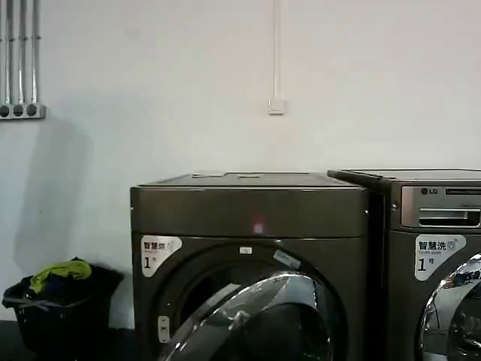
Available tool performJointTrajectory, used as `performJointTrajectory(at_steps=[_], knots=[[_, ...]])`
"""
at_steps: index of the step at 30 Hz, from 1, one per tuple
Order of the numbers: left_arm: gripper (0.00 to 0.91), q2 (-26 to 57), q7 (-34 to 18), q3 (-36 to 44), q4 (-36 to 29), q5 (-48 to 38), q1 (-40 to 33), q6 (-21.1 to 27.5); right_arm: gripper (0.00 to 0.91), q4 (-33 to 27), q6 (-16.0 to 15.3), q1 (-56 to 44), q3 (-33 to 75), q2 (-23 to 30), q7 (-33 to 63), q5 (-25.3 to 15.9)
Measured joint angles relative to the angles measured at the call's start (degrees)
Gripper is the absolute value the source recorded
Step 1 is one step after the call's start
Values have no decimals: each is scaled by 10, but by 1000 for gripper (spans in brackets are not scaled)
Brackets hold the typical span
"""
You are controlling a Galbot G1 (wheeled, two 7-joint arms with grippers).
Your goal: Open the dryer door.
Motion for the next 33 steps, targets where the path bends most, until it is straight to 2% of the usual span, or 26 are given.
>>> performJointTrajectory(at_steps=[7,12,20,26,33], knots=[[907,17,0,38,38,-8,-22,-9,907,34,-2,-20,15,-35,2,0],[907,27,-1,64,56,-46,-42,-9,907,65,1,-38,36,-61,18,18],[907,40,-1,102,87,-101,-79,-21,907,126,7,-81,87,-117,23,22],[907,39,-2,133,92,-130,-105,-23,907,178,17,-144,152,-177,24,21],[907,44,-2,161,101,-164,-124,-28,907,239,44,-273,289,-237,68,8]])
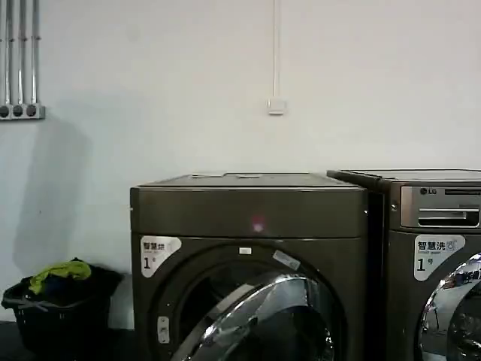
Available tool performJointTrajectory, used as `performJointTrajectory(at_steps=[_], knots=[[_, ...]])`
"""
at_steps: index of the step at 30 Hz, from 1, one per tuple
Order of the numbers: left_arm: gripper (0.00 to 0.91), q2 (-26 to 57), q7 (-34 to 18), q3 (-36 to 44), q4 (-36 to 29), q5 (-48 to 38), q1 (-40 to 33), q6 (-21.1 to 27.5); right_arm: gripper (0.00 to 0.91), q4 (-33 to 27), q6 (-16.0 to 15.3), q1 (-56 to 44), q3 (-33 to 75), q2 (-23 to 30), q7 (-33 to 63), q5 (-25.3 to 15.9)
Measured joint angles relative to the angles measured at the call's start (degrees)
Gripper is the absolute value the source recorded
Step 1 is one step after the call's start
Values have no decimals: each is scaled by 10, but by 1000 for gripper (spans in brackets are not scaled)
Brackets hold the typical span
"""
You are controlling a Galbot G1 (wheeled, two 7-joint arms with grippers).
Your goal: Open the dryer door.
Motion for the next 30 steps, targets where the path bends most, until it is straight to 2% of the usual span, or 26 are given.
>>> performJointTrajectory(at_steps=[6,13,19,22,25,30], knots=[[907,4,0,18,9,-26,-20,1,907,40,-5,-111,137,-18,55,-21],[907,8,6,53,18,-21,-44,0,907,88,-20,-255,309,-14,120,-55],[907,16,17,82,27,-20,-63,-3,907,131,-26,-357,450,7,203,-66],[907,21,23,97,31,-21,-73,-4,907,147,-18,-393,502,20,249,-101],[907,25,28,112,34,-26,-80,-5,907,161,-33,-425,550,37,296,-128],[907,35,33,144,33,-29,-91,-5,907,178,-48,-474,637,80,324,-133]])
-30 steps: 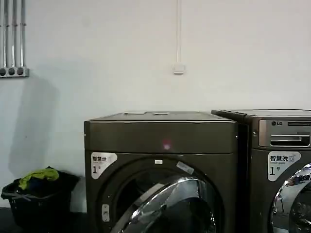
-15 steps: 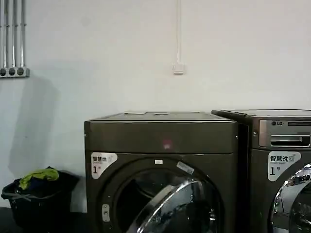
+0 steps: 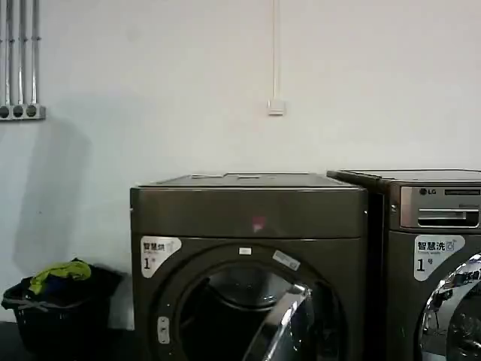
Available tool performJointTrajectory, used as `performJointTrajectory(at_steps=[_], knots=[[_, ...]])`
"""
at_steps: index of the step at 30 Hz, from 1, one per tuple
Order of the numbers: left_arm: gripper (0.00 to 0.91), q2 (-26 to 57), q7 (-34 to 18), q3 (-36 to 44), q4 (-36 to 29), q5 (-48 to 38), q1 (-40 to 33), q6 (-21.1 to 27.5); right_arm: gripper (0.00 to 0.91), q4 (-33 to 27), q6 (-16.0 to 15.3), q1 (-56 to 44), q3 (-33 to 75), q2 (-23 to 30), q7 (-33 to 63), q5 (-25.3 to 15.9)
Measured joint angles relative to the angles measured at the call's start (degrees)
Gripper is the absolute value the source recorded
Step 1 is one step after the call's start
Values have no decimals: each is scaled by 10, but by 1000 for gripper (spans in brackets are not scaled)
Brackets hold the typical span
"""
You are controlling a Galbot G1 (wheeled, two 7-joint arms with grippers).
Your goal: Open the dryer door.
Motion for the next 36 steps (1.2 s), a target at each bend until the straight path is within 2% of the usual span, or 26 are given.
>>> performJointTrajectory(at_steps=[5,11,21,26,31,36], knots=[[907,8,1,31,-5,2,-2,-2,907,14,-1,-42,91,50,8,-3],[907,21,3,56,-13,0,3,-5,907,29,1,-85,205,111,6,-29],[907,26,2,77,-33,-4,1,-5,907,48,13,-136,357,190,26,-31],[907,27,2,92,-44,-5,-5,-5,907,38,14,-148,417,227,53,-45],[907,27,0,116,-46,-5,-17,-5,907,23,-1,-157,485,262,73,-47],[907,24,0,146,-45,-4,-35,-5,907,5,3,-169,549,301,76,-58]])
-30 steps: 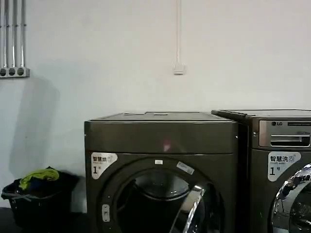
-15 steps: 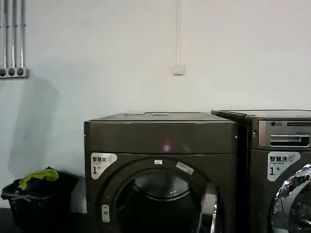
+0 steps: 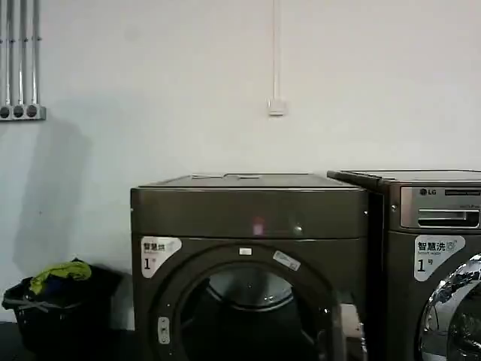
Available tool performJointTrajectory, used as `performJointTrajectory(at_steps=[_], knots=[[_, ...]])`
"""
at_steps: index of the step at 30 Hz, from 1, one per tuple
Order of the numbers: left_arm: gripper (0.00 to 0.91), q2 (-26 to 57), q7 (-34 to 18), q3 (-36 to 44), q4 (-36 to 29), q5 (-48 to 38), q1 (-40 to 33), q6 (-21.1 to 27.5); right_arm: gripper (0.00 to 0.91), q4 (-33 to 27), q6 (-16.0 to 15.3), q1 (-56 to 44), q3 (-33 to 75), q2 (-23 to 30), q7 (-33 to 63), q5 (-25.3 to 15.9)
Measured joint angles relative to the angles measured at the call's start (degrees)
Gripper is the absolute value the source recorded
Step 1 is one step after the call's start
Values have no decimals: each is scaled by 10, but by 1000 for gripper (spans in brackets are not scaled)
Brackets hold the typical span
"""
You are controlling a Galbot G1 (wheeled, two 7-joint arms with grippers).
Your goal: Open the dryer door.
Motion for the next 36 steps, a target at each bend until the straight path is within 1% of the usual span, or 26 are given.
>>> performJointTrajectory(at_steps=[4,8,13,23,30,36], knots=[[907,-7,0,29,5,0,-20,0,907,-18,10,-7,38,26,2,-15],[907,-14,-1,55,14,-2,-40,-1,907,-40,21,-18,77,37,4,-22],[907,-27,-2,91,26,-4,-69,-2,907,-78,38,-34,128,42,2,-52],[907,-58,-5,162,53,-2,-122,-3,907,-143,34,-50,200,49,15,-54],[907,-77,-6,201,59,-2,-147,-2,907,-177,13,-51,234,45,34,-58],[907,-94,-9,226,71,-3,-167,-1,907,-204,9,-63,263,48,43,-61]])
